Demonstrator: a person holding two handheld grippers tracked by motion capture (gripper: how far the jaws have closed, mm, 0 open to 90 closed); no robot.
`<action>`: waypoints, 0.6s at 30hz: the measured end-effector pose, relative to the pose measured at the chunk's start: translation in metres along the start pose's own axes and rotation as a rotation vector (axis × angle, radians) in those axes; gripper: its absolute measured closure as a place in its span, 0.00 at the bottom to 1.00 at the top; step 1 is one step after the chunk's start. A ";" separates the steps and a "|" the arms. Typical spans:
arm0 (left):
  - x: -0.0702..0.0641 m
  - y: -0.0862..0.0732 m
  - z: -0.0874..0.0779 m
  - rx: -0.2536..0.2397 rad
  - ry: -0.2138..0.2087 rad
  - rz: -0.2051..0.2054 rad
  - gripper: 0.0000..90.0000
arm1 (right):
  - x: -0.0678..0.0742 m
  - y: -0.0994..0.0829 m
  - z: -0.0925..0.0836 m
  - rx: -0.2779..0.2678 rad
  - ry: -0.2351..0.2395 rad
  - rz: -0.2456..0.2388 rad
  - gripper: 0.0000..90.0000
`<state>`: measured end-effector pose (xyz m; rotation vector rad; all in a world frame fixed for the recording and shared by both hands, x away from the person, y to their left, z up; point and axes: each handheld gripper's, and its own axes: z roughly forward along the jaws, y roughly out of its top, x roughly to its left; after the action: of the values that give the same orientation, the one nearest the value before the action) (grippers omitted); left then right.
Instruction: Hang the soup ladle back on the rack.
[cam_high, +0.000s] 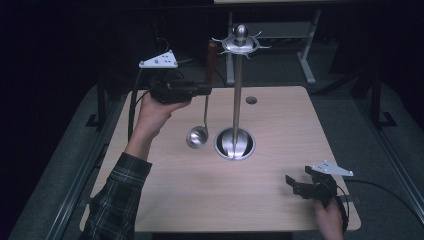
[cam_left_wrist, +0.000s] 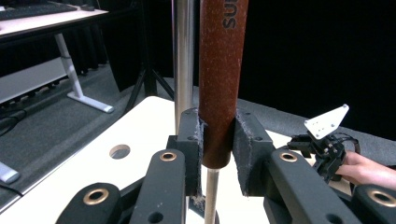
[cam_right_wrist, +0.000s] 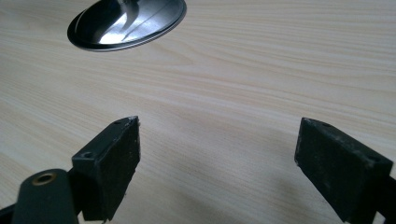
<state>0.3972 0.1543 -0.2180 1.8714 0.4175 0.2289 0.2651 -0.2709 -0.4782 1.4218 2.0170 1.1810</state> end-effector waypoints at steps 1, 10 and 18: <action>0.000 0.001 0.001 -0.002 0.000 -0.004 0.83 | 0.000 0.000 0.000 0.000 0.002 0.000 0.15; 0.001 0.002 0.009 0.018 -0.010 -0.001 0.83 | 0.000 0.000 0.000 -0.001 0.001 0.002 0.15; 0.000 0.003 0.017 0.027 -0.014 -0.005 0.83 | 0.000 0.000 0.000 -0.002 0.001 0.006 0.15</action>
<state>0.4041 0.1389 -0.2207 1.8968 0.4170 0.2078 0.2648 -0.2714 -0.4781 1.4276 2.0133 1.1859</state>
